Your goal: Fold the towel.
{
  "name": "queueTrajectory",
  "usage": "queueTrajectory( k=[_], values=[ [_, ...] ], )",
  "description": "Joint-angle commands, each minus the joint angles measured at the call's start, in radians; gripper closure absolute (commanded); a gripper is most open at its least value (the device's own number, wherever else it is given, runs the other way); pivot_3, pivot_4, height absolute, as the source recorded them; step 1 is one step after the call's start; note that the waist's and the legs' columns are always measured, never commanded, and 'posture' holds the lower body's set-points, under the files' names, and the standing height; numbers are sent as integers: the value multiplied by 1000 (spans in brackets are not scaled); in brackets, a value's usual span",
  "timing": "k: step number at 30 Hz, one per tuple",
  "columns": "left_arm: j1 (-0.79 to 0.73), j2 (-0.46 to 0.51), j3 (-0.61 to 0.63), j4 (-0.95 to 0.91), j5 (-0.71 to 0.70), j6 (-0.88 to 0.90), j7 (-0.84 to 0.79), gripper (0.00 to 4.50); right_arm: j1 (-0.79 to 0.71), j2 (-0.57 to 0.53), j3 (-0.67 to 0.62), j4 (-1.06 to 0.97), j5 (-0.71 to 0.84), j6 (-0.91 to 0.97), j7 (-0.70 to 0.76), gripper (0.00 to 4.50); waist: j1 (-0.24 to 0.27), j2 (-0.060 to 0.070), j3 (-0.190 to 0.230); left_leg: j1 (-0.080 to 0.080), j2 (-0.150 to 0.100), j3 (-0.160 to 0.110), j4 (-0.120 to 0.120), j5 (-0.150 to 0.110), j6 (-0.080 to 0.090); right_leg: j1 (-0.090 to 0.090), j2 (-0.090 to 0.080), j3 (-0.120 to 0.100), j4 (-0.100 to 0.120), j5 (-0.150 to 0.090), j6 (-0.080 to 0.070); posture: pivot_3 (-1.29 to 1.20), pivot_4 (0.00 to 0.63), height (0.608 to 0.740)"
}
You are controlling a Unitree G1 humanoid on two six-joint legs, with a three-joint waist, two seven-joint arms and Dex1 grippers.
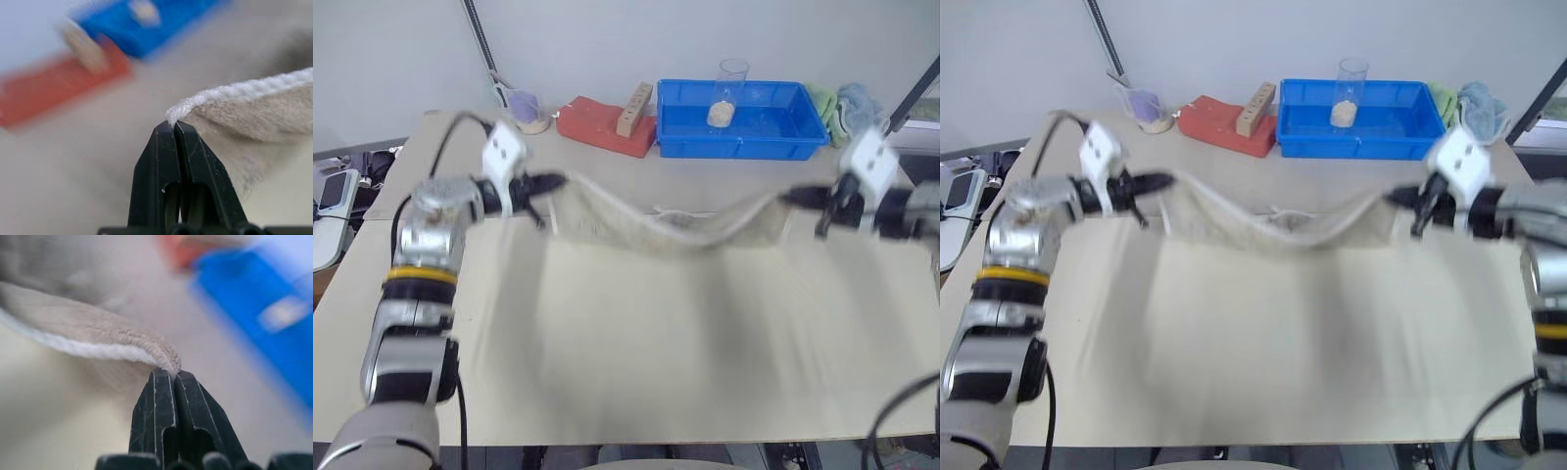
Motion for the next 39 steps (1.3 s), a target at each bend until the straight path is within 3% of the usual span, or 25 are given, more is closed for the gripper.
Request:
queueTrajectory(
  k=[1,4,6,13,16,21,32,39],
  values=[
    [-104,40,67,94,6,-71,36,4500,-135,-11,3,122,-46,-113,30,4476,-4,1,0,0,0,1,-1,0,0,0,0,0,1,0,0,0,150,740],
    [-107,71,63,86,15,-109,-23,4500,-178,-25,4,130,-34,-122,98,4476,-8,2,-1,1,1,1,-2,0,0,0,0,-1,2,0,0,0,150,740],
    [-49,96,49,29,14,-94,-82,4500,-125,-38,-8,62,-7,-90,138,4476,-9,2,-1,0,1,1,-2,0,1,0,0,-1,2,0,0,0,150,740],
    [422,243,-7,-346,-8,33,-306,4500,330,-70,-75,-289,67,-15,182,4476,-8,3,-2,1,1,-2,0,0,1,1,0,0,4,0,0,0,150,740],
    [606,330,-21,-427,12,33,-390,4500,525,-94,-110,-413,99,29,208,4476,-6,4,-1,2,1,-3,-1,0,1,1,0,0,3,0,0,0,150,740],
    [778,431,-32,-500,14,17,-483,4500,730,-150,-163,-507,130,64,266,4476,11,4,-1,5,1,-1,-1,0,1,4,-1,1,0,0,0,0,150,740],
    [865,530,-8,-630,-101,193,-632,4500,979,-276,-299,-597,225,178,429,4476,20,3,0,5,1,1,-2,-1,1,5,-1,0,-3,0,0,0,150,740],
    [931,594,-3,-739,-174,287,-686,4500,991,-302,-321,-591,241,208,452,4476,11,3,0,6,2,1,-3,-1,2,6,0,0,-3,-1,0,0,150,740]
  ],
)
